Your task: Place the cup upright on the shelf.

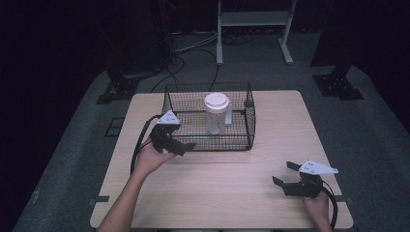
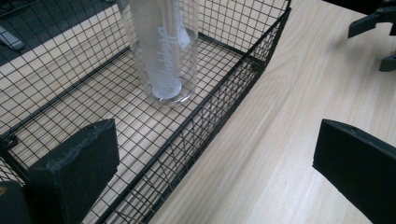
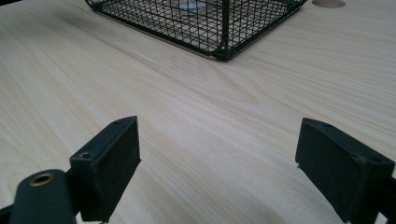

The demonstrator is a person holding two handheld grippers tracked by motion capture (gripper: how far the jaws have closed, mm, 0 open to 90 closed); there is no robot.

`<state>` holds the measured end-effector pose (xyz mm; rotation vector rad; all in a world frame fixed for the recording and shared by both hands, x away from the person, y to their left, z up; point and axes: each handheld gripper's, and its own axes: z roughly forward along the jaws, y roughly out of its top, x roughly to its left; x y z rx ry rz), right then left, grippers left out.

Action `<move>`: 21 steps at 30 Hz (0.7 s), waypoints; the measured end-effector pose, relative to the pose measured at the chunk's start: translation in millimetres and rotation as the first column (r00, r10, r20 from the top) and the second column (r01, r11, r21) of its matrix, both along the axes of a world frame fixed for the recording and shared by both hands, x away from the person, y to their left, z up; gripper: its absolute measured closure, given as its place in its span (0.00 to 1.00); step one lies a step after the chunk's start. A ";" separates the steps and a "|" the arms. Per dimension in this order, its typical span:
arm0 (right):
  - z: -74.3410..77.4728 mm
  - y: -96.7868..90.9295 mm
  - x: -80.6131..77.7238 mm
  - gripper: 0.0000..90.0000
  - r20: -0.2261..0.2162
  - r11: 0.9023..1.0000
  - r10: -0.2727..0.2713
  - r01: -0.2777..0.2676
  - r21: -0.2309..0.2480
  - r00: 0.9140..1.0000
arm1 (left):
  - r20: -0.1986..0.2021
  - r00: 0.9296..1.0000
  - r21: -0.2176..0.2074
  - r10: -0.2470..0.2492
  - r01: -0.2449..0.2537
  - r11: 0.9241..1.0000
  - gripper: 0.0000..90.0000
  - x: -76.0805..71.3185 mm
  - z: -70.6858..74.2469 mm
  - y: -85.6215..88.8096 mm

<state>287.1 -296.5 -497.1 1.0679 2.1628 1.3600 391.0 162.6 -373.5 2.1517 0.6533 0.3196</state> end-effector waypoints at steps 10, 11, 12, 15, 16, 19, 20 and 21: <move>0.0 0.3 -0.2 0.14 0.001 1.000 -0.004 0.004 0.001 1.000 | 0.015 1.000 -0.040 -0.010 0.010 0.999 0.00 -15.5 -7.6 5.5; 0.1 0.2 -0.2 0.14 0.001 1.000 -0.005 0.005 0.000 1.000 | 0.018 1.000 -0.041 -0.010 0.010 0.999 0.00 -17.4 -8.7 6.2; 0.0 0.3 -0.2 0.14 0.001 1.000 -0.005 0.005 0.000 1.000 | 0.016 1.000 -0.048 -0.009 0.010 0.999 0.00 -19.0 -10.1 7.2; 0.0 0.8 -0.2 0.14 0.001 1.000 -0.005 0.005 -0.003 1.000 | 0.013 1.000 -0.054 -0.007 0.008 0.998 0.00 -23.0 -14.3 9.8; -0.1 0.9 -0.2 0.14 0.001 1.000 -0.006 0.006 -0.004 1.000 | 0.012 1.000 -0.056 -0.009 0.009 0.998 0.00 -24.2 -15.6 10.7; -0.1 1.0 -0.2 0.14 0.001 1.000 -0.006 0.006 -0.005 1.000 | 0.013 1.000 -0.065 -0.008 0.009 0.998 0.00 -29.0 -19.1 12.2; 0.0 1.1 -0.3 0.14 0.000 1.000 -0.007 0.007 -0.005 1.000 | 0.010 1.000 -0.069 -0.010 0.011 0.998 0.00 -30.5 -19.9 12.6; -0.1 1.0 -0.2 0.14 0.000 1.000 -0.006 0.006 -0.006 1.000 | 0.013 1.000 -0.069 -0.012 0.013 0.998 0.00 -32.1 -21.0 12.9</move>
